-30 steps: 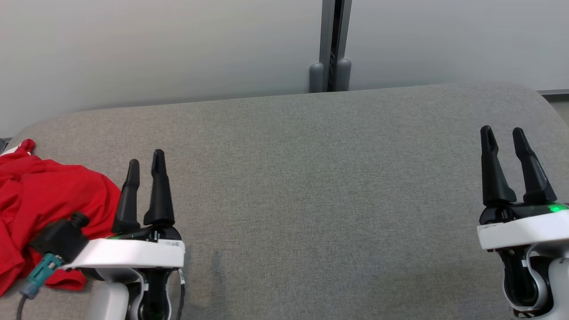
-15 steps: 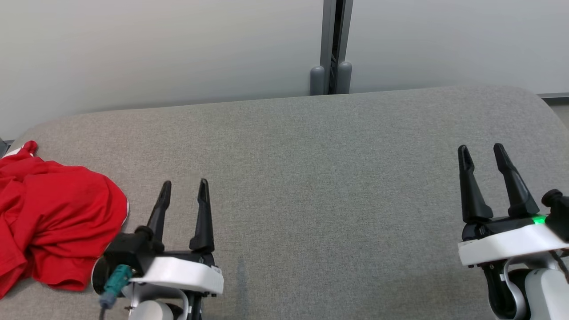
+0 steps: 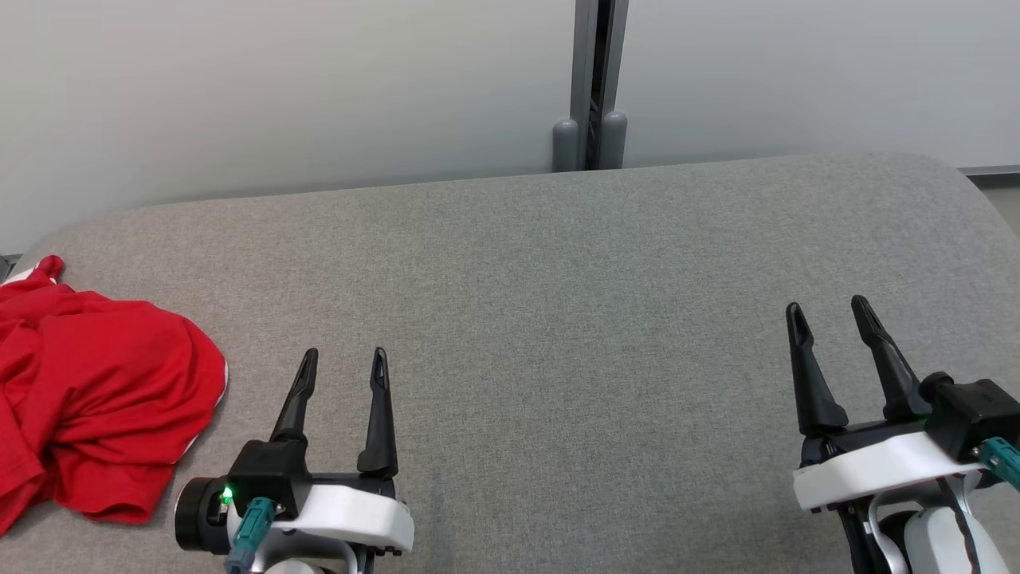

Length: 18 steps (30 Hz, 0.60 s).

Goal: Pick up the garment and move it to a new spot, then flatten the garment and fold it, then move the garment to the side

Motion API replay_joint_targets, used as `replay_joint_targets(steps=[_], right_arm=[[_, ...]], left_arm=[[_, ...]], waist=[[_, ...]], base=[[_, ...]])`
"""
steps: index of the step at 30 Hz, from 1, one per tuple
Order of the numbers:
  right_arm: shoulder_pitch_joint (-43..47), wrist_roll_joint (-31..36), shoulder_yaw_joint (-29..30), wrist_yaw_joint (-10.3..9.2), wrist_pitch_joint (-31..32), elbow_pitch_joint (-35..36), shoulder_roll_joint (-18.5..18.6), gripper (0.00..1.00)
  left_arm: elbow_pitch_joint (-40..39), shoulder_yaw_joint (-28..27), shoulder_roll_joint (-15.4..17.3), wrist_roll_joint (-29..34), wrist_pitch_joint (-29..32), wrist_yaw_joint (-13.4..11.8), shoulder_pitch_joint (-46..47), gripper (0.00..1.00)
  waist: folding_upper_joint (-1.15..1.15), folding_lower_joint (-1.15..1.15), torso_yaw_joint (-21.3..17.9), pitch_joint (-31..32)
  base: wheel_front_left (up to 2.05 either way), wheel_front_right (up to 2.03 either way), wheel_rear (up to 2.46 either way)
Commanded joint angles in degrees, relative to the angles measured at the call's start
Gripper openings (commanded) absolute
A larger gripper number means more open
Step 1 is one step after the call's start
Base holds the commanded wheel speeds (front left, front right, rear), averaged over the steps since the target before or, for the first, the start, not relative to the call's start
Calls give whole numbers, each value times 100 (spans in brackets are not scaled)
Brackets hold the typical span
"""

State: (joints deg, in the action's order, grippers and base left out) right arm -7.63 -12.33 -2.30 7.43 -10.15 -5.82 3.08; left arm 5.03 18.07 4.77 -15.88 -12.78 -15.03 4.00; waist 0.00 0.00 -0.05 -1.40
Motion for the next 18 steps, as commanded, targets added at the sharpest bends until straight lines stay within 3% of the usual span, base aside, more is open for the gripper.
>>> replay_joint_targets(steps=[1,18], right_arm=[[11,134,-13,9,-80,5,8,100],[-96,491,-44,6,-345,-376,-9,100]], left_arm=[[-14,-18,19,101,-46,-25,4,100],[347,-271,-136,619,-159,337,-113,100]], waist=[[0,0,-2,-3],[0,0,-35,-115]], base=[[0,0,0],[0,0,0]])
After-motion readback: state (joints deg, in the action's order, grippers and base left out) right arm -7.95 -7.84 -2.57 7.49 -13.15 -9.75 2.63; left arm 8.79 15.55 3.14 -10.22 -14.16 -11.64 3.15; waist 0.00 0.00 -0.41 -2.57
